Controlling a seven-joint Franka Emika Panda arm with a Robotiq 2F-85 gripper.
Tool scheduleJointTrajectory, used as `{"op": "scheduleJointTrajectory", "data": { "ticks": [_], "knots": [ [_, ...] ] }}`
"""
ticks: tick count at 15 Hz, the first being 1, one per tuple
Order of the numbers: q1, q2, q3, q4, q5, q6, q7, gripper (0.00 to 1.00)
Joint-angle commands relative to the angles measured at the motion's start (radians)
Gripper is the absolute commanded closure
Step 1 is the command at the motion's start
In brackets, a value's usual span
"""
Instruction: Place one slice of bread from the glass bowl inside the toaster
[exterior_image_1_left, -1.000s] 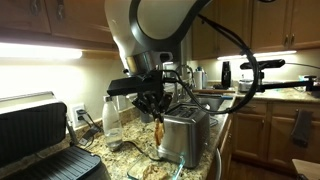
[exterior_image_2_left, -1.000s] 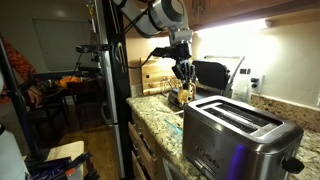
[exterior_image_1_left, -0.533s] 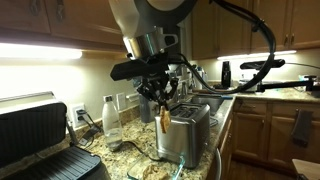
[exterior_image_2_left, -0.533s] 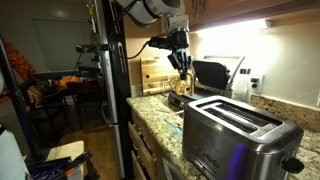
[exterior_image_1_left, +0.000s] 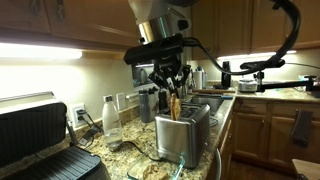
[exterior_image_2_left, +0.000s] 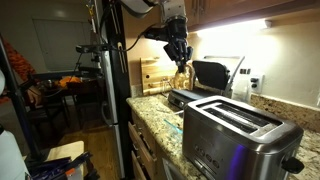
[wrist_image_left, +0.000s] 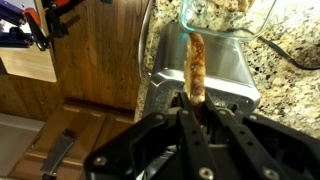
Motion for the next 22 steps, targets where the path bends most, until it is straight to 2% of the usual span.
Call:
{"op": "scheduleJointTrajectory", "data": {
  "ticks": [1, 11, 22],
  "knots": [
    [-0.031, -0.09, 0.009, -0.075, -0.01, -0.027, 0.024, 0.96],
    [-0.109, -0.114, -0.018, -0.115, -0.005, -0.02, -0.001, 0.96],
    [-0.15, -0.076, -0.047, -0.064, -0.024, -0.03, -0.005, 0.96]
  ]
}}
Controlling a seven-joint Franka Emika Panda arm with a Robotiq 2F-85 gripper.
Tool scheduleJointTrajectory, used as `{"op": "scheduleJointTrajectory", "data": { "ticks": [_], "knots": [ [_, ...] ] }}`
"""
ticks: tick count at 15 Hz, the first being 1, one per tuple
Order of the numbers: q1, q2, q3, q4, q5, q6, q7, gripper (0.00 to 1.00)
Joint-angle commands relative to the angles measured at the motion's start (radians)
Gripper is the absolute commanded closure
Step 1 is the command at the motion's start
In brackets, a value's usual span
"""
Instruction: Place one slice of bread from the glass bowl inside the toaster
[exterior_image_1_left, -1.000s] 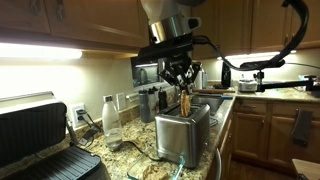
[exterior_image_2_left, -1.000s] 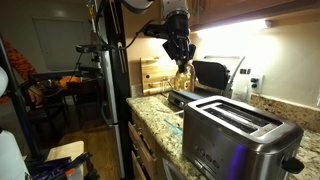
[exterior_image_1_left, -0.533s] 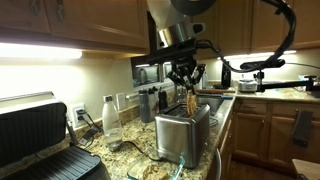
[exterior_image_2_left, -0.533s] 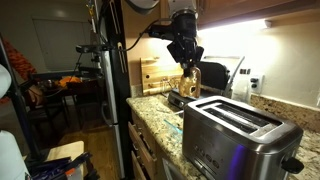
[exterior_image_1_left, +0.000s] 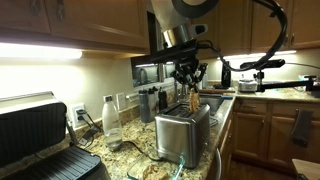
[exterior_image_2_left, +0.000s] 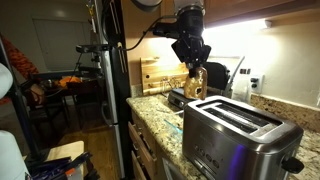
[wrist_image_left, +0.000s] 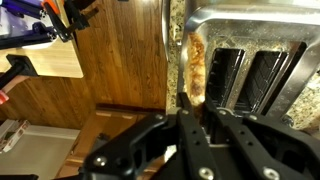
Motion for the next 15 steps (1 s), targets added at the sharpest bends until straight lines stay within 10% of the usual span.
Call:
{"op": "scheduleJointTrajectory", "data": {
  "ticks": [1, 15],
  "knots": [
    [-0.015, -0.01, -0.004, 0.008, -0.025, -0.011, -0.002, 0.96],
    [-0.017, 0.145, -0.033, 0.105, -0.03, 0.02, -0.014, 0.96]
  ]
}}
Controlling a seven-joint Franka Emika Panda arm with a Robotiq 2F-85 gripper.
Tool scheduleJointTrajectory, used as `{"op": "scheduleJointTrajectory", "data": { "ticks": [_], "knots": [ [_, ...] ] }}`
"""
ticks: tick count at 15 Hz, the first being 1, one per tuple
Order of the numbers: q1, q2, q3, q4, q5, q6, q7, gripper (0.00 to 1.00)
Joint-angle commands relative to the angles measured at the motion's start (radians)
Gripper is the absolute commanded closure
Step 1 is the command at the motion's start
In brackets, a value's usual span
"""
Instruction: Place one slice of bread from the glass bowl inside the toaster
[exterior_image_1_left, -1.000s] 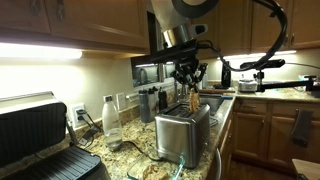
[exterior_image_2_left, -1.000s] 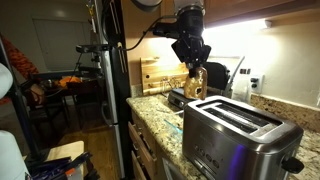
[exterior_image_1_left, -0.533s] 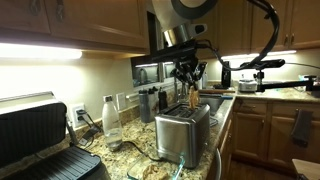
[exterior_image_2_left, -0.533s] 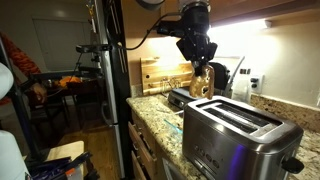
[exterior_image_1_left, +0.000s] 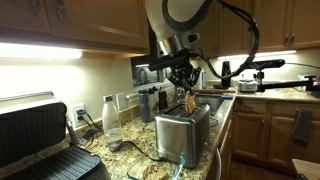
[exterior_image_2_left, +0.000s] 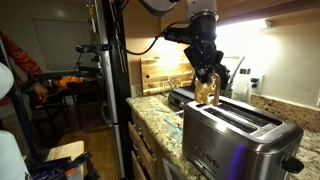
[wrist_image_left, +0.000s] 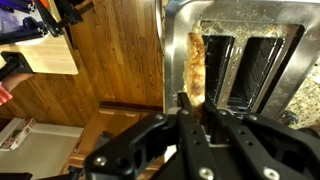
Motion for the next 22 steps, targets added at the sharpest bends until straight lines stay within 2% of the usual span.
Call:
{"op": "scheduleJointTrajectory", "data": {
  "ticks": [1, 17, 22],
  "knots": [
    [0.002, 0.048, -0.013, 0.03, -0.008, 0.013, -0.013, 0.96],
    [0.001, 0.097, -0.048, 0.049, -0.001, 0.028, -0.032, 0.96],
    [-0.001, 0.104, -0.054, 0.047, 0.001, 0.064, -0.026, 0.96]
  ]
}}
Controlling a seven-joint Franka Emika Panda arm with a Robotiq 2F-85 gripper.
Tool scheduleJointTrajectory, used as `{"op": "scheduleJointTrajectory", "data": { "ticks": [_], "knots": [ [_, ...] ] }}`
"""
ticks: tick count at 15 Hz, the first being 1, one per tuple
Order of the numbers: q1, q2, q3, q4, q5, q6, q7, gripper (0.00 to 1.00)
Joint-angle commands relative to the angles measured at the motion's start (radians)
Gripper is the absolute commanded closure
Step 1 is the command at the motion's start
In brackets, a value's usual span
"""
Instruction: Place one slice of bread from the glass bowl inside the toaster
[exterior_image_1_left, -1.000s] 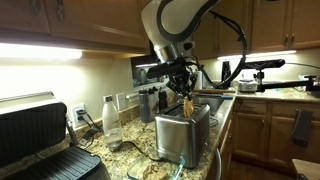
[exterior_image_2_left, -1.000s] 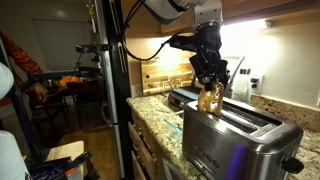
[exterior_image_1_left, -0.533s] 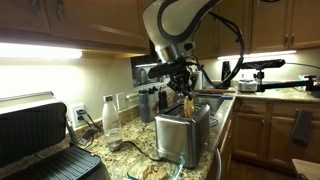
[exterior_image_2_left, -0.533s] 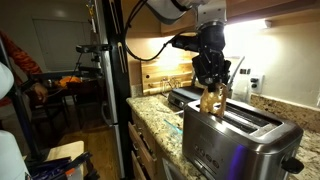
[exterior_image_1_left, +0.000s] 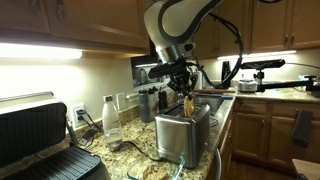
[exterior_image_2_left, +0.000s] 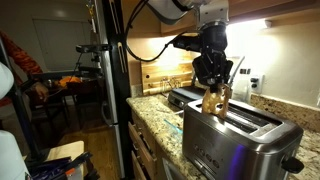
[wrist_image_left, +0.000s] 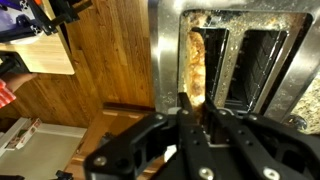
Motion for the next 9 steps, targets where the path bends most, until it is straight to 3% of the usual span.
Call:
{"op": "scheduleJointTrajectory", "data": {
  "ticks": [1, 7, 8, 9],
  "knots": [
    [0.0, 0.016, -0.015, -0.003, 0.0, 0.056, -0.006, 0.96],
    [0.003, 0.046, -0.028, -0.007, 0.006, 0.103, -0.008, 0.96],
    [0.003, 0.046, -0.03, -0.01, 0.007, 0.111, -0.007, 0.61],
    [0.003, 0.047, -0.031, -0.01, 0.006, 0.109, -0.007, 0.59]
  ]
}}
